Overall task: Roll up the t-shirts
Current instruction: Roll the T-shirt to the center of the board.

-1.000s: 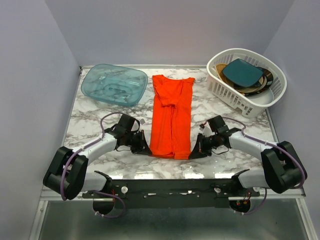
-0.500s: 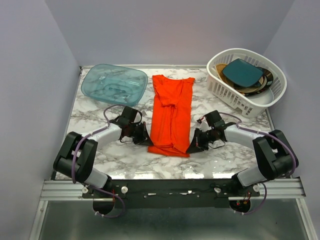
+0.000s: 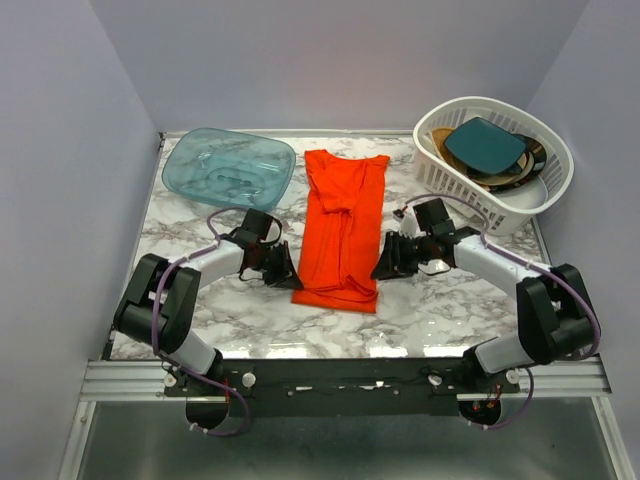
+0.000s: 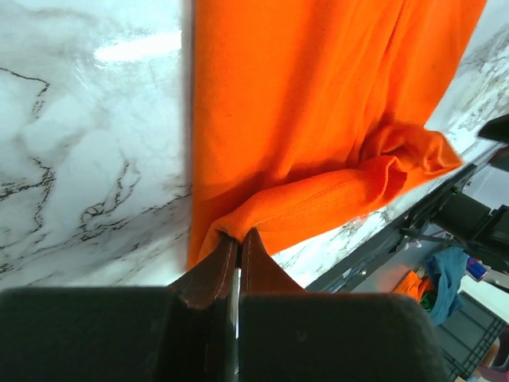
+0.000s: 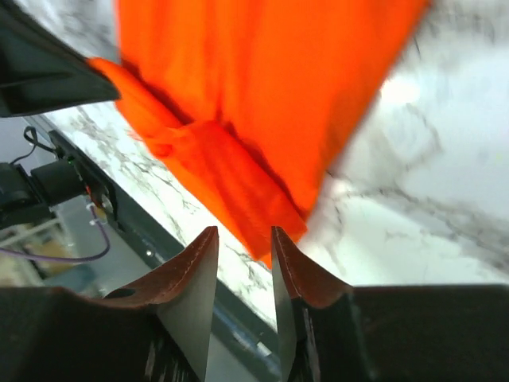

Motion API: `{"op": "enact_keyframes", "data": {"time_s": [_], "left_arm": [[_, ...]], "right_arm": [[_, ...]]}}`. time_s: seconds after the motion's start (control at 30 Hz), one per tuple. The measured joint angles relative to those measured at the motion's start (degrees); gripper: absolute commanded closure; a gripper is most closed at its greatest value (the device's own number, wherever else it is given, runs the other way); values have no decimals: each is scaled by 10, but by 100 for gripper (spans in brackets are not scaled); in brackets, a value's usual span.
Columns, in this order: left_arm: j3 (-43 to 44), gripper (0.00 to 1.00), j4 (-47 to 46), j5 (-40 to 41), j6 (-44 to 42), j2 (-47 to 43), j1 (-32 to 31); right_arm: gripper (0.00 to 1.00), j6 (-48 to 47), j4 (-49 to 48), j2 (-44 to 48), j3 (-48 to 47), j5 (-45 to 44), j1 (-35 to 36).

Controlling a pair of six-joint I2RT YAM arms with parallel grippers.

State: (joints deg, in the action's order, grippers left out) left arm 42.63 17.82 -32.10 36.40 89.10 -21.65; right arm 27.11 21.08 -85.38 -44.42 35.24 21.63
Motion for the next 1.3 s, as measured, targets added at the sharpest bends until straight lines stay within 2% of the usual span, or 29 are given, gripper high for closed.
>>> {"op": "enact_keyframes", "data": {"time_s": [0.07,0.17,0.27,0.4,0.57,0.7,0.9,1.13,1.3], "left_arm": [[0,84,0,0,0,-7,2],[0,71,-2,0,1,-15,2],[0,67,-1,0,0,-19,3],[0,67,3,0,0,-33,10],[-16,68,-3,1,0,-70,19],[-33,68,-13,2,0,-81,24],[-38,63,-16,4,-19,-105,43],[-42,53,-28,5,-95,-151,47],[-42,50,-19,-5,-224,-192,47]], "right_arm": [[50,-37,0,21,-18,-2,-1],[50,-100,5,51,-27,-1,-1],[53,-156,22,65,-27,1,2],[59,-253,34,77,-28,0,42],[77,-385,60,78,-60,-1,165],[83,-492,76,63,-75,0,232],[85,-583,94,-10,-77,-24,249],[87,-646,88,-59,-83,-92,250],[88,-673,83,-73,-97,-131,250]]}}
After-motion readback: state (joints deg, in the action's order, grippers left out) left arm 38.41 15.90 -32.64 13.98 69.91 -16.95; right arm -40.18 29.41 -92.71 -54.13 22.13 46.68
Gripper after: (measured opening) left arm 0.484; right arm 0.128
